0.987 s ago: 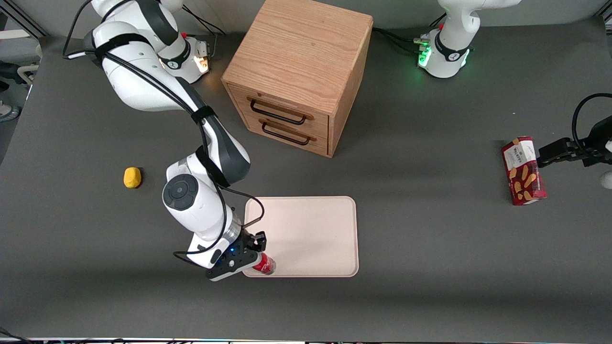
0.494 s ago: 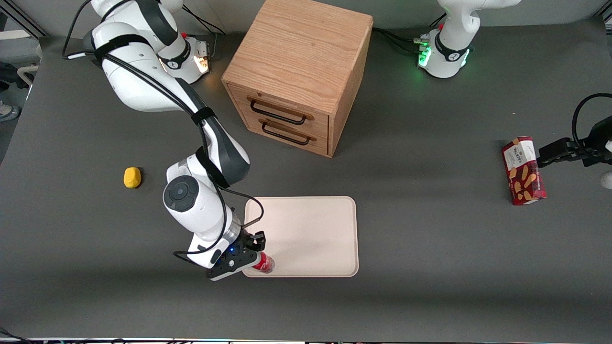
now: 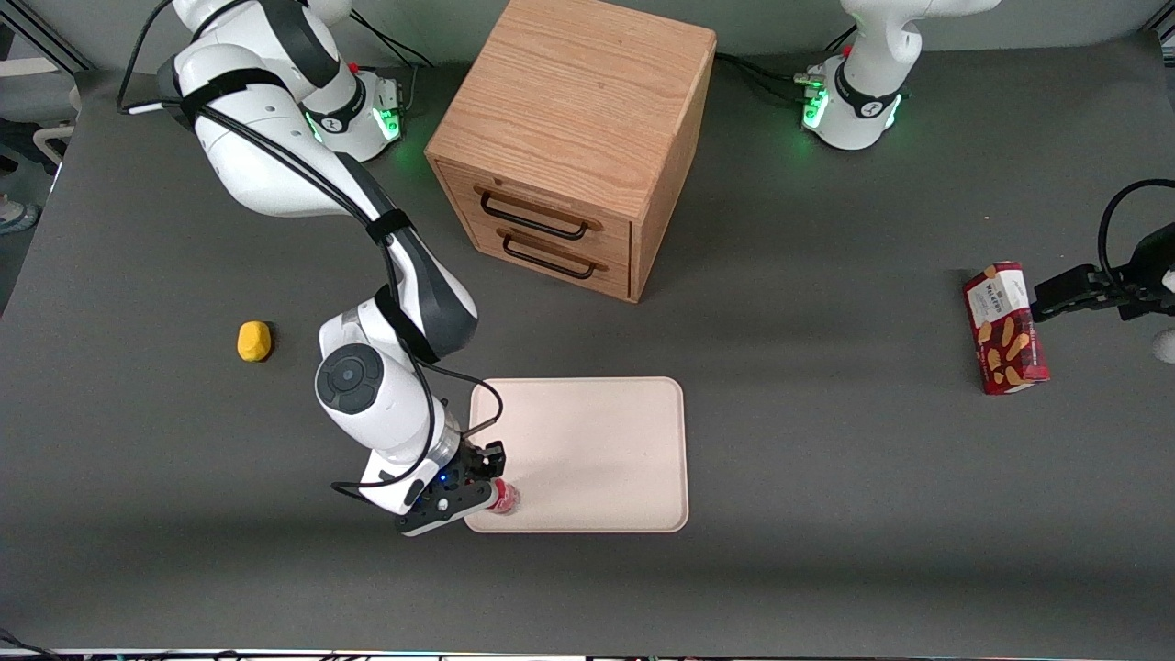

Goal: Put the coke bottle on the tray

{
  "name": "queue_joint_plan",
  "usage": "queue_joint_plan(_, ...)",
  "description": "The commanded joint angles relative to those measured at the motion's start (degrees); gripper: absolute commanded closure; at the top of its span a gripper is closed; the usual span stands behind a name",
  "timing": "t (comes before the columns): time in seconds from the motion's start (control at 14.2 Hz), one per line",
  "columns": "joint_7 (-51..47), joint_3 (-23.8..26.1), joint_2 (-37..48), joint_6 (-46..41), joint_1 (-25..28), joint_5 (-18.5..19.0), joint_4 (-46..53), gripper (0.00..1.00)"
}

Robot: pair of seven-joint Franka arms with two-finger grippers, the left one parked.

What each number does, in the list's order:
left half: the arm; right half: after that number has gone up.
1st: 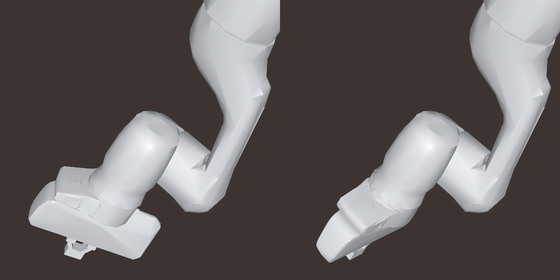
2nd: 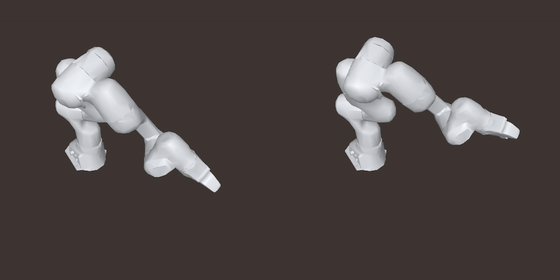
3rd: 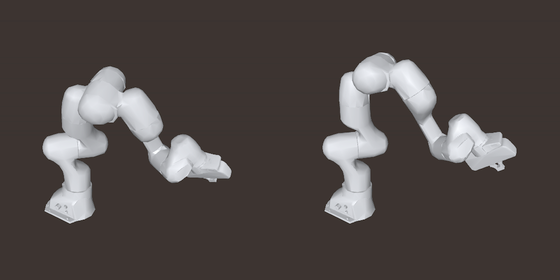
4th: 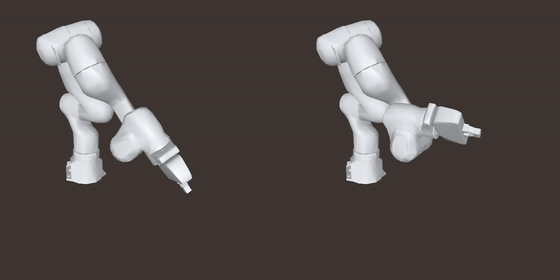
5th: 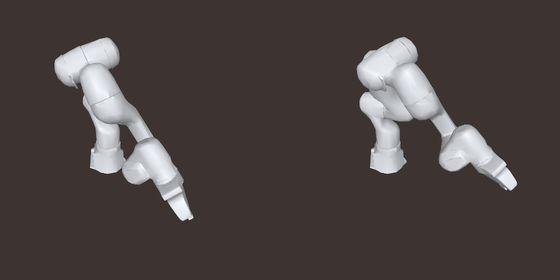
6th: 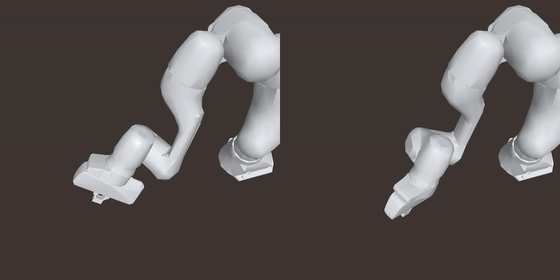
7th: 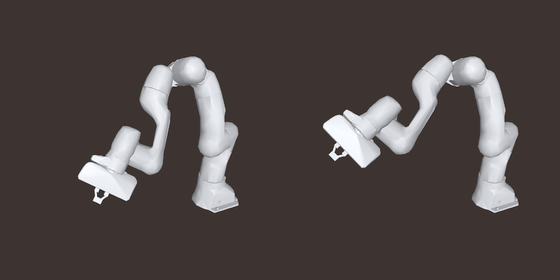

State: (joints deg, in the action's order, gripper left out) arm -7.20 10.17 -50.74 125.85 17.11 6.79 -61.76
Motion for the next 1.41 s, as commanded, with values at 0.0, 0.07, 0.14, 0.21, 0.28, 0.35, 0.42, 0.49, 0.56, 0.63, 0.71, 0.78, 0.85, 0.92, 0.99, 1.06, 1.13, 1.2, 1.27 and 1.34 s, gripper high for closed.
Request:
queue_joint_plan(0.0,-2.2,0.1,2.8,-0.7,-0.1,1.6,-2.2,0.59)
queue_joint_plan(0.07,-2.2,0.1,2.8,-0.6,-0.1,1.6,-2.2,0.24)
queue_joint_plan(0.14,-2.1,0.1,2.7,-0.5,-0.1,1.6,-2.3,0.0)
queue_joint_plan(0.21,-2.1,0.1,2.8,-0.5,-0.1,1.6,-2.3,0.0)
queue_joint_plan(0.28,-2.1,0.1,2.7,-0.5,-0.1,1.6,-2.3,0.0)
queue_joint_plan(0.35,-2.2,0.1,2.8,-0.5,-0.1,1.6,-2.2,0.0)
queue_joint_plan(0.42,-2.2,0.1,2.8,-0.5,-0.1,1.6,-2.2,0.0)
queue_joint_plan(0.49,-2.3,0.0,3.3,-0.6,-0.3,1.6,-2.2,0.0)
queue_joint_plan(0.56,-2.3,0.0,3.7,-0.7,-0.4,1.6,-2.3,0.0)
queue_joint_plan(0.63,-2.4,0.0,4.4,-0.9,-0.8,1.5,-2.4,0.0)
queue_joint_plan(0.71,-2.3,0.0,5.4,-1.4,-1.3,1.4,-2.7,0.0)
queue_joint_plan(0.78,-2.4,0.0,6.0,-3.2,-1.6,1.4,-2.7,0.0)
queue_joint_plan(0.85,-2.4,-0.2,7.1,-5.2,-1.6,1.2,-2.8,0.0)
queue_joint_plan(0.92,-2.4,-0.2,8.8,-7.6,-2.2,1.1,-3.9,0.0)
queue_joint_plan(0.99,-2.4,-0.4,11.4,-9.8,-2.5,1.0,-5.9,0.0)
queue_joint_plan(1.06,-2.3,-0.5,14.4,-10.7,-3.4,0.9,-9.2,0.0)
queue_joint_plan(1.13,-2.4,-0.6,18.3,-10.7,-3.9,0.7,-14.0,0.0)
queue_joint_plan(1.2,-2.4,-2.2,22.3,-10.7,-4.0,-0.7,-18.7,0.0)
queue_joint_plan(1.27,-2.4,-5.1,27.1,-10.8,-3.8,-4.5,-23.3,0.0)
queue_joint_plan(1.34,-2.1,-7.7,31.5,-11.5,-3.8,-8.7,-28.1,0.0)
